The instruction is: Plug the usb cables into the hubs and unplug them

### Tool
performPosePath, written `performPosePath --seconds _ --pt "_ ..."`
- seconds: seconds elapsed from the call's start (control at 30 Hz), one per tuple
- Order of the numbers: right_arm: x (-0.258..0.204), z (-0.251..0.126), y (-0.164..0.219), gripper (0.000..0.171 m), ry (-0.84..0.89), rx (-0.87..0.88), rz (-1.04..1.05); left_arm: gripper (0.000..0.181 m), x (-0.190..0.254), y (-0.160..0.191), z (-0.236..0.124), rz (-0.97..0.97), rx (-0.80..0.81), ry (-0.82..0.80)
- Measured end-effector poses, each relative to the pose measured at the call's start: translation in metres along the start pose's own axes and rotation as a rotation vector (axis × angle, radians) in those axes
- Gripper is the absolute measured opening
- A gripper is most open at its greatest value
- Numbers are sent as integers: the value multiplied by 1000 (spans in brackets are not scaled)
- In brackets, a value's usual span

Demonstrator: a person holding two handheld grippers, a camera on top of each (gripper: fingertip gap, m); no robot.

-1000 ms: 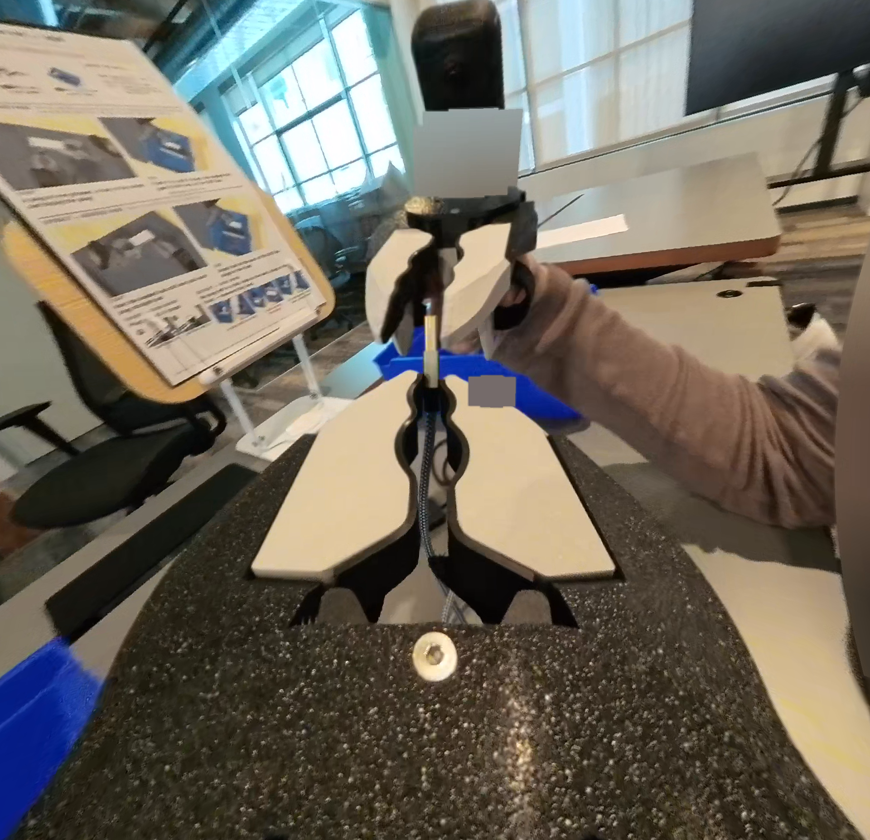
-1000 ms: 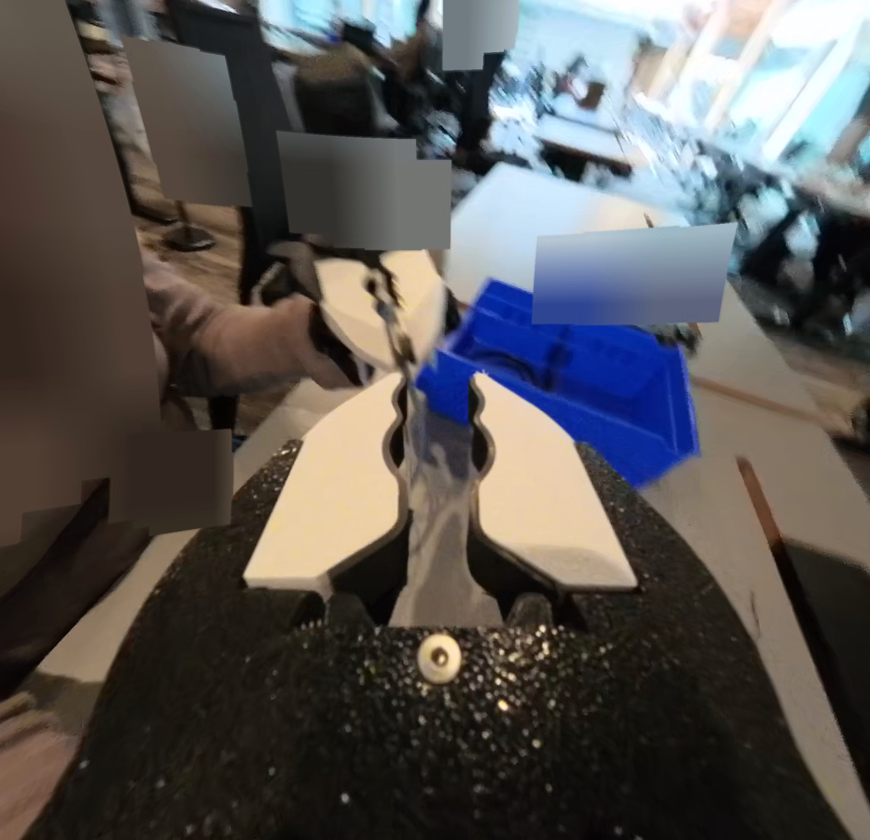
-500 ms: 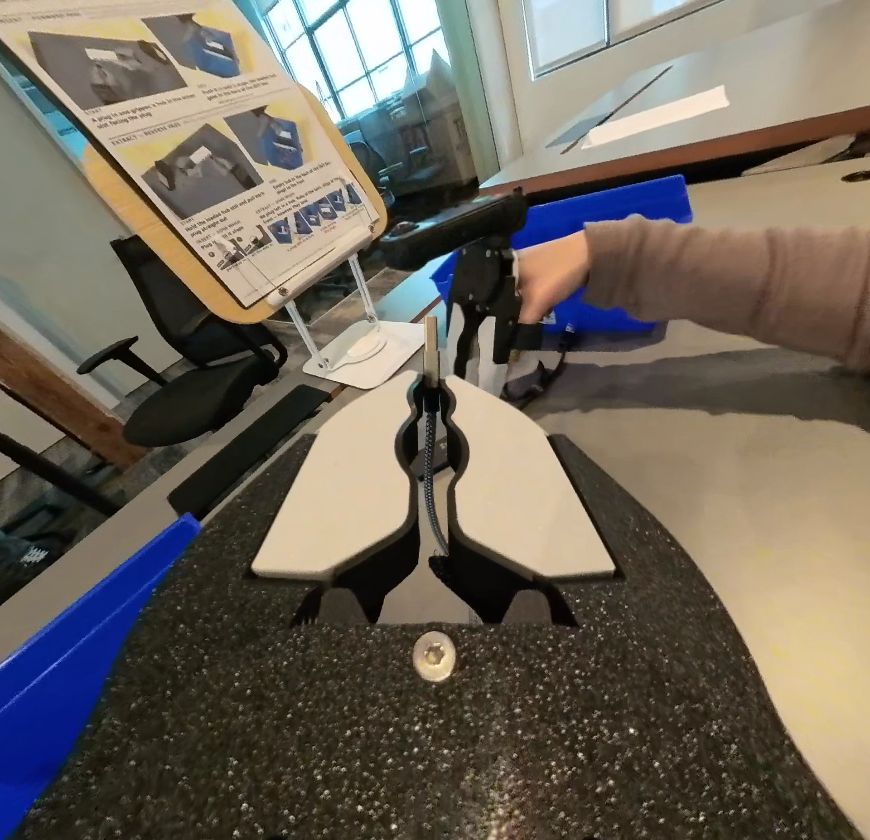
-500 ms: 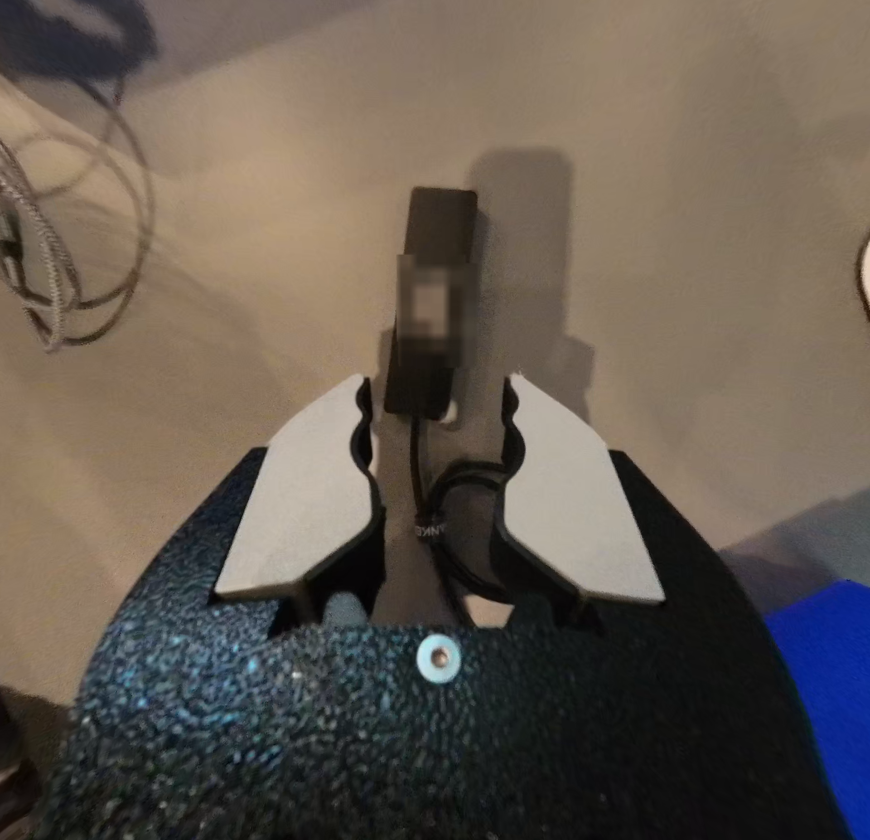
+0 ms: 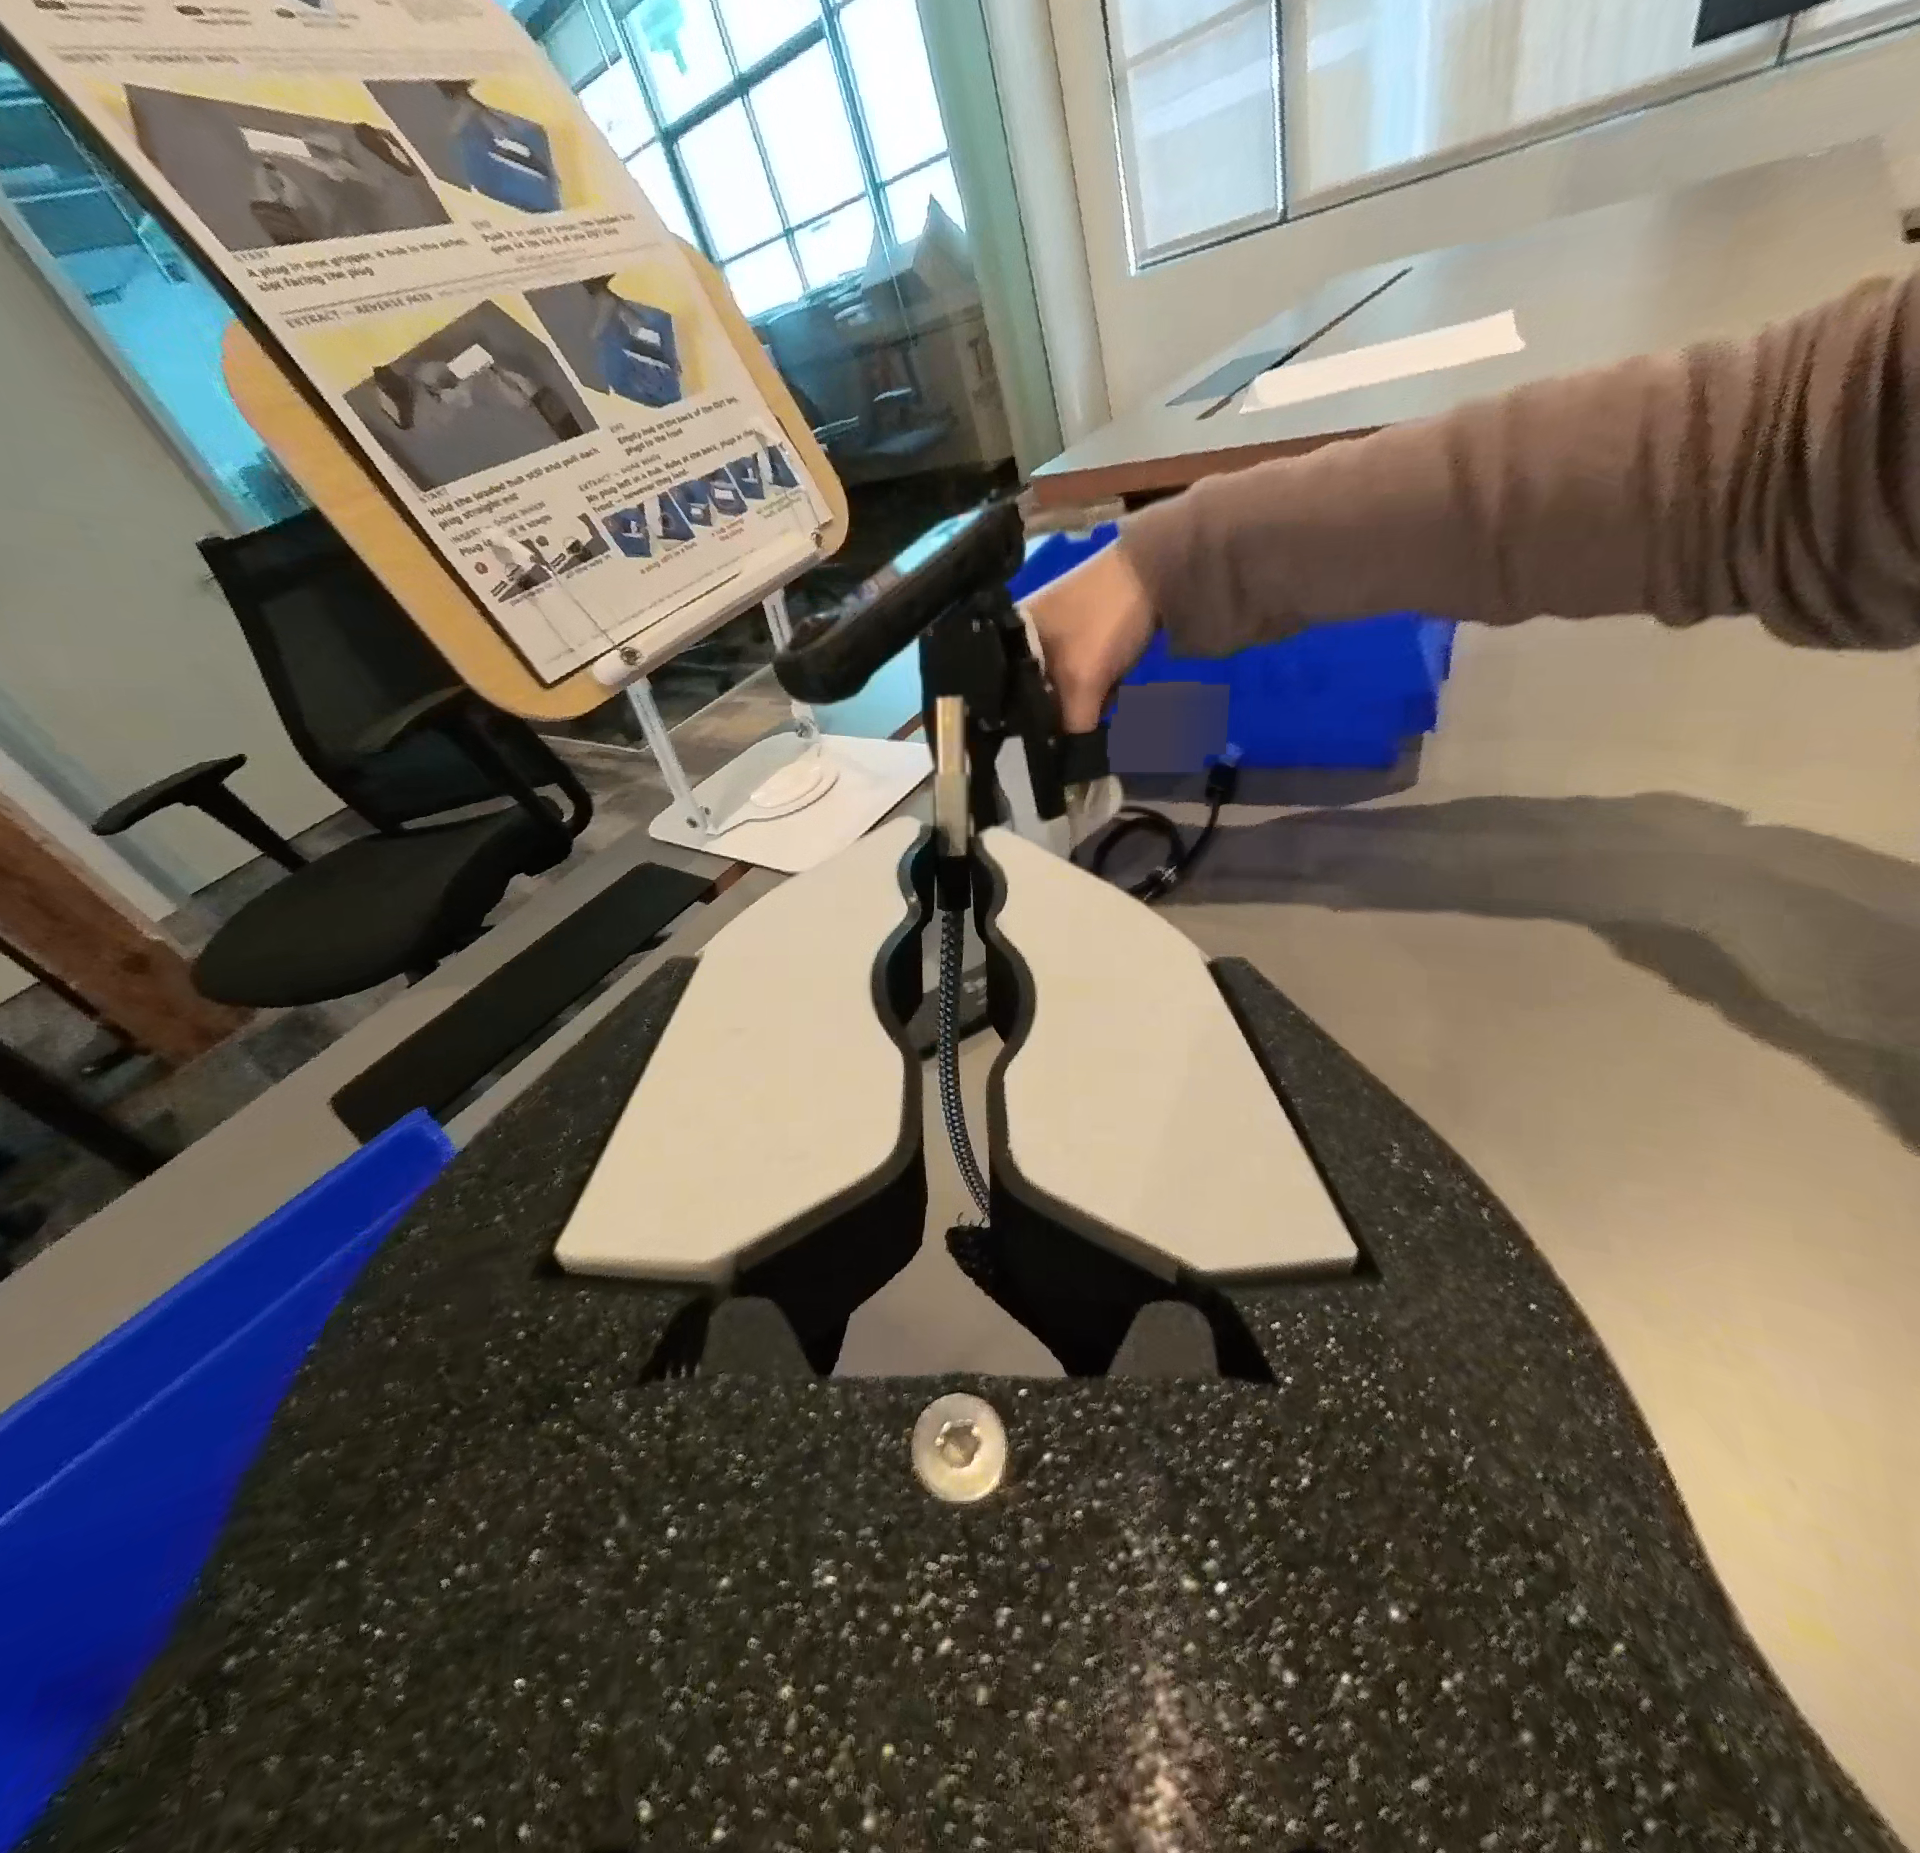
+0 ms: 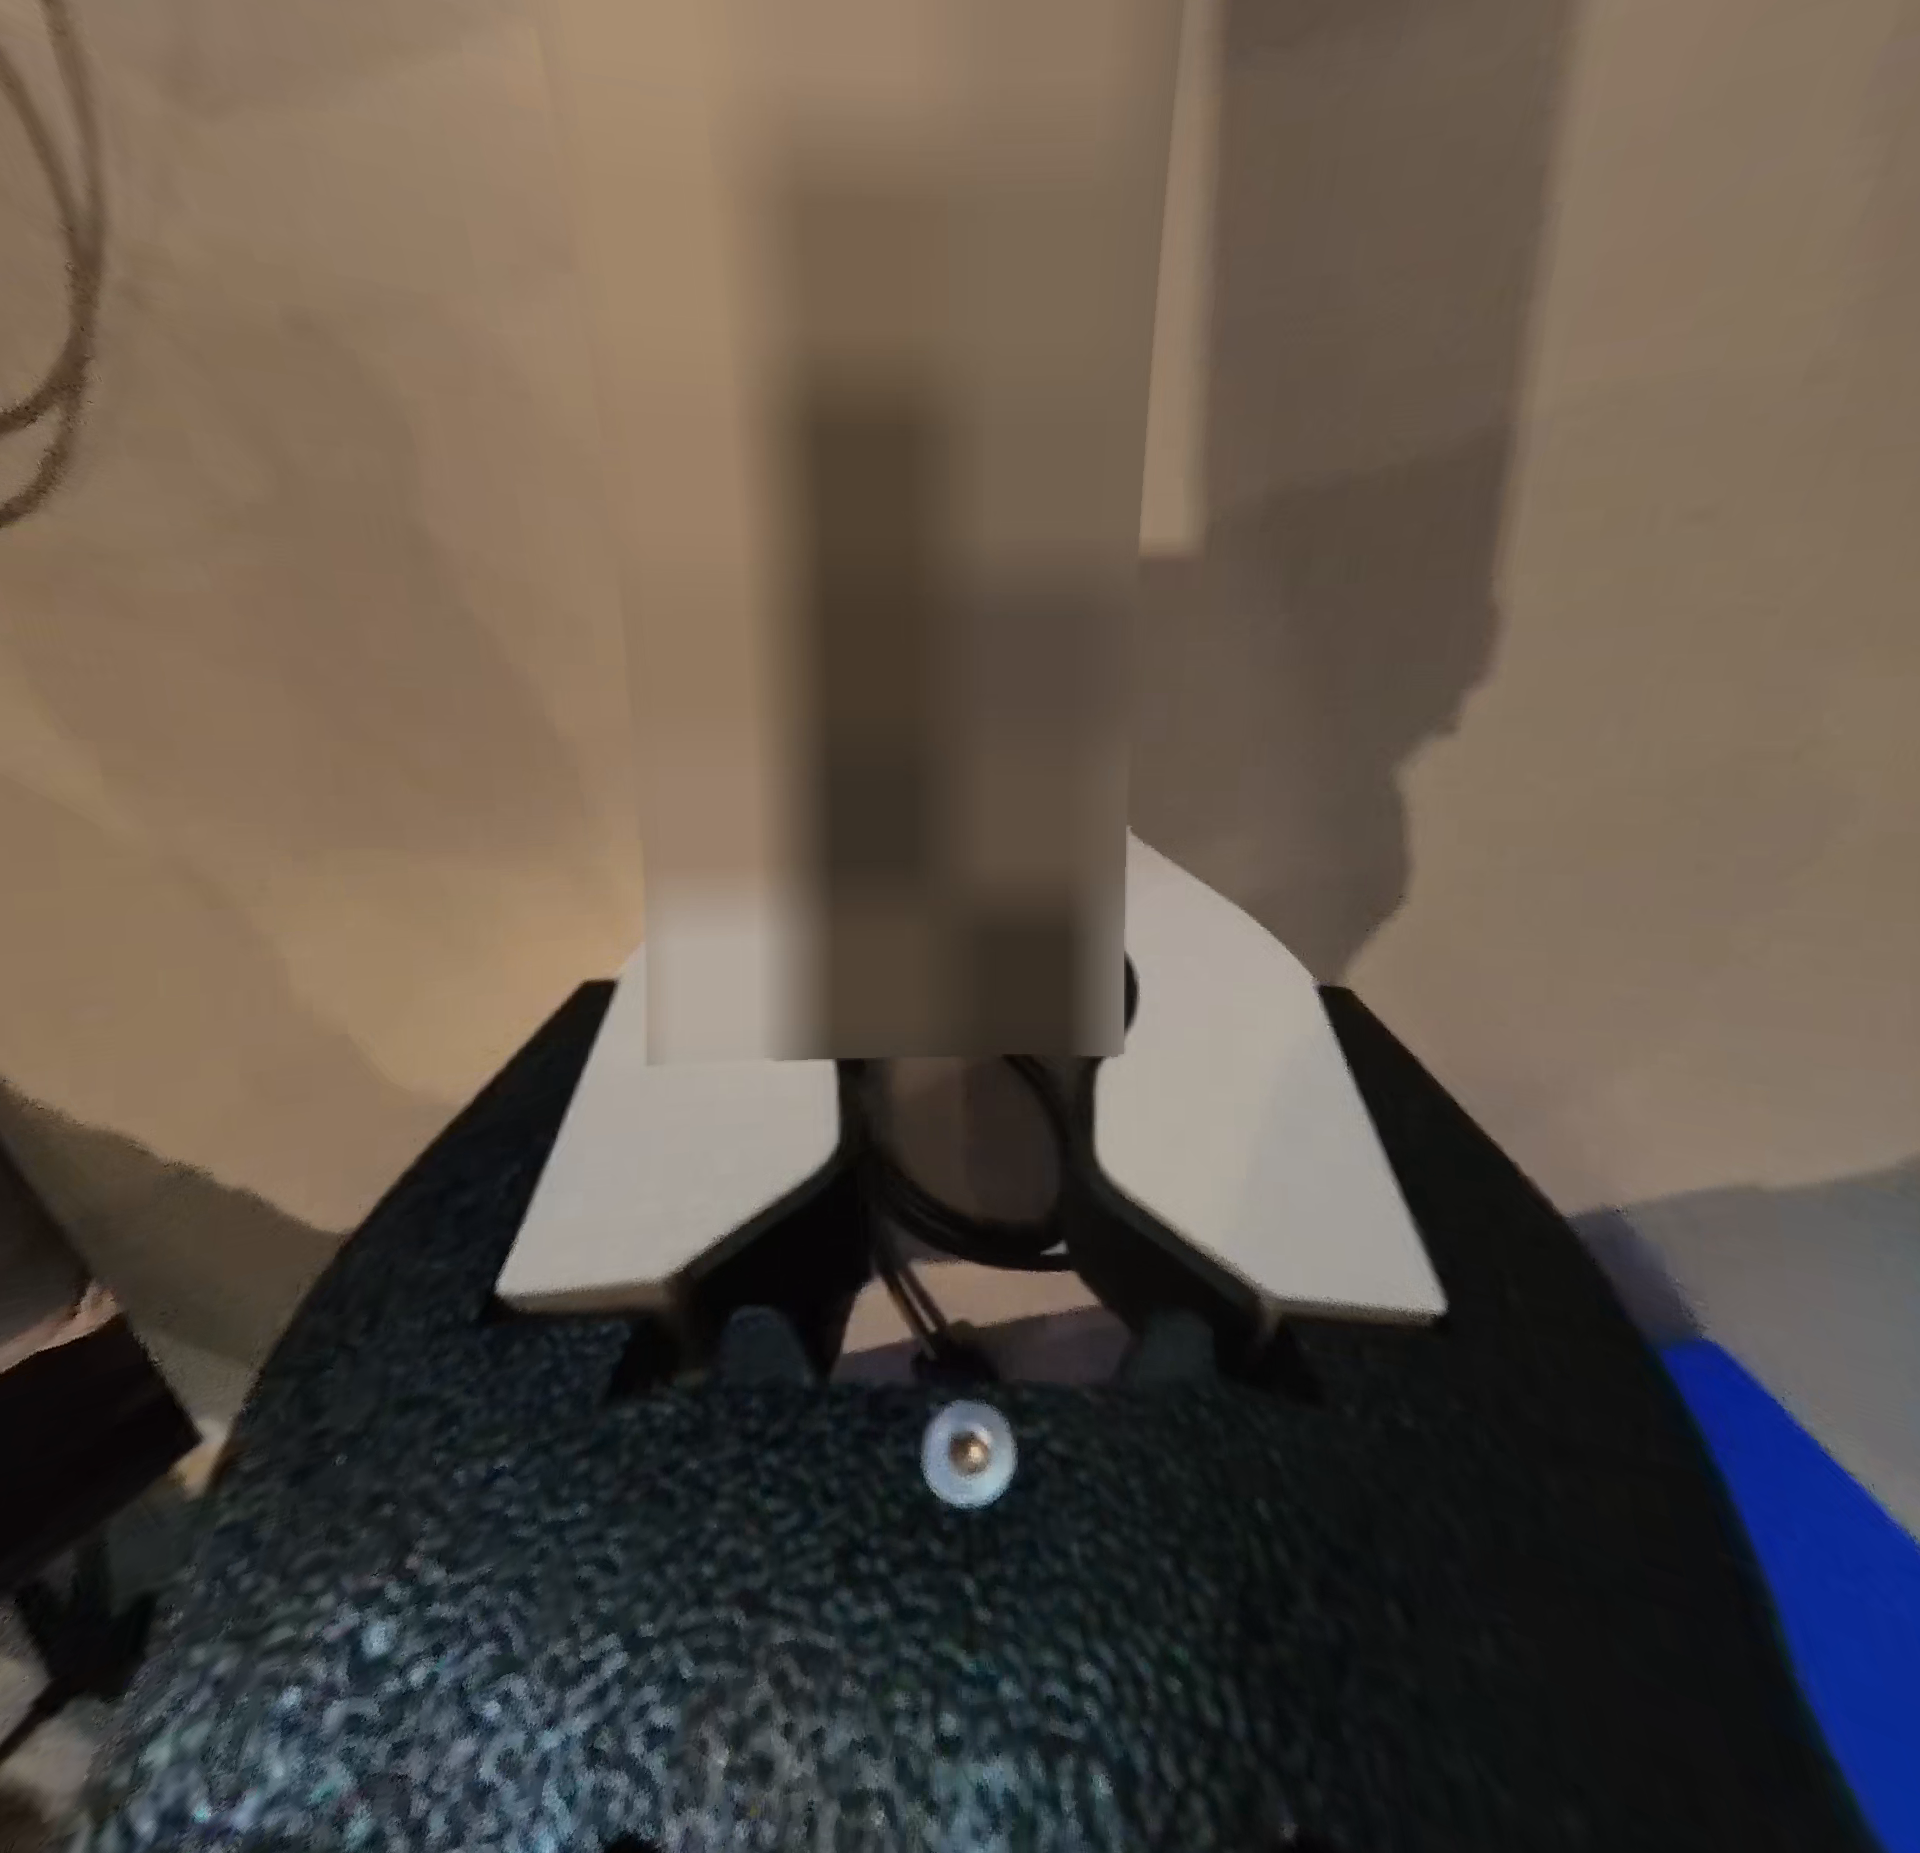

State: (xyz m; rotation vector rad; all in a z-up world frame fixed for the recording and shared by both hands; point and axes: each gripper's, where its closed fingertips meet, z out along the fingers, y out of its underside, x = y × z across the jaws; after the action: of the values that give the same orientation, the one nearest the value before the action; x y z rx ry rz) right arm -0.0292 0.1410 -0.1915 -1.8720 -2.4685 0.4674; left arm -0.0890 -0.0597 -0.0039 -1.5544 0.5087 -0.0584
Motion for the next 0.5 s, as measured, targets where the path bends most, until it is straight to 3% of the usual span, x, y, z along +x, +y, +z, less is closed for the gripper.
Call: performPosePath --seconds 0.1,0.27,0.5 --pt "-1 3 -8 37 -47 25 7 6 0 -2 -1 -17 15 12" --pt "-11 4 -20 46 -159 2 51 6 0 -4 0 -7 17 18" --pt "-10 13 -27 49 -111 -65 43 6 1 1 11 -19 12 61"
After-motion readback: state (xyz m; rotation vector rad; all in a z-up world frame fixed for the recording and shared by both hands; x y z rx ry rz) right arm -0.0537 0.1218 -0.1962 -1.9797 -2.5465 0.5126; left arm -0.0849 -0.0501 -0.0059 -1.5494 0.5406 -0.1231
